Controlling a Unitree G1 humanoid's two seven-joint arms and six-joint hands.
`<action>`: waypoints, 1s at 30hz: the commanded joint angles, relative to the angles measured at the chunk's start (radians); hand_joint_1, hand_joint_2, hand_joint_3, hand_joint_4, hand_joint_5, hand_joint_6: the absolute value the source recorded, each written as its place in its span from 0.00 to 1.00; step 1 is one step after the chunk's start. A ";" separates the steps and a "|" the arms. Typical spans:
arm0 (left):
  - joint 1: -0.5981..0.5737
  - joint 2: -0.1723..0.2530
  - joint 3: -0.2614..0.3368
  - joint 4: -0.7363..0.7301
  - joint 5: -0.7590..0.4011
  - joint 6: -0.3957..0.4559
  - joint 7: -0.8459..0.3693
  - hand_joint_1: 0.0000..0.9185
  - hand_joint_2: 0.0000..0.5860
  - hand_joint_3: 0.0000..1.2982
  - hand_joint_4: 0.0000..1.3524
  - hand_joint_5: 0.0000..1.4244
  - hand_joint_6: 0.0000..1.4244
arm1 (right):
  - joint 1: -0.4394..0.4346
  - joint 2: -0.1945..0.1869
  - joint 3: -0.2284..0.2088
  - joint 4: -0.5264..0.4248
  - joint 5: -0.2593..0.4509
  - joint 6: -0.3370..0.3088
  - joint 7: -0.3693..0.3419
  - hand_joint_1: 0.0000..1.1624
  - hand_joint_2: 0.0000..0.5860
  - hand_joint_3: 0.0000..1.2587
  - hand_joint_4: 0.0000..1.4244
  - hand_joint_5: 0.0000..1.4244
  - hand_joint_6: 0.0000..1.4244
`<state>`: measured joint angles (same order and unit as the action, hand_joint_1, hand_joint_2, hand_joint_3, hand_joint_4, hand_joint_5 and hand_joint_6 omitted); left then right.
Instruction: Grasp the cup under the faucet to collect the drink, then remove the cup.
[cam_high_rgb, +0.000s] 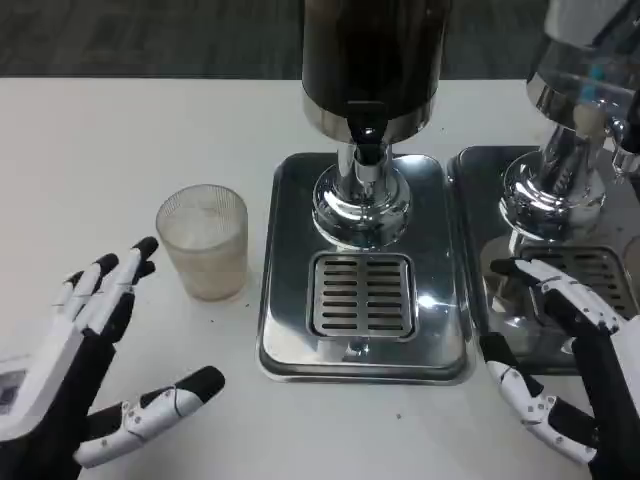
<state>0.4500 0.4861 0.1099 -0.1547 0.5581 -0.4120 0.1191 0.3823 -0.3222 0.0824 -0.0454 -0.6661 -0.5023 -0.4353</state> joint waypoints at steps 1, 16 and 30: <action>-0.059 -0.016 0.014 0.073 -0.033 -0.009 0.030 0.00 0.11 0.00 0.00 0.00 0.00 | 0.003 0.000 -0.005 -0.009 0.007 0.000 0.009 0.35 0.68 0.23 0.16 0.19 0.28; -0.349 -0.023 -0.016 0.419 -0.092 -0.091 0.093 0.04 0.07 0.00 0.00 0.05 0.04 | 0.015 0.032 0.006 -0.033 -0.015 0.017 -0.002 0.35 0.68 0.23 0.18 0.20 0.29; -0.543 0.013 -0.034 0.779 -0.119 -0.205 0.149 0.18 0.05 0.00 0.00 0.10 0.11 | 0.005 0.076 0.032 -0.029 -0.044 0.022 -0.013 0.35 0.68 0.25 0.22 0.21 0.29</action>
<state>-0.0669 0.4799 0.0886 0.5780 0.4420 -0.5954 0.2486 0.3942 -0.2493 0.1103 -0.0732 -0.7094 -0.4836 -0.4361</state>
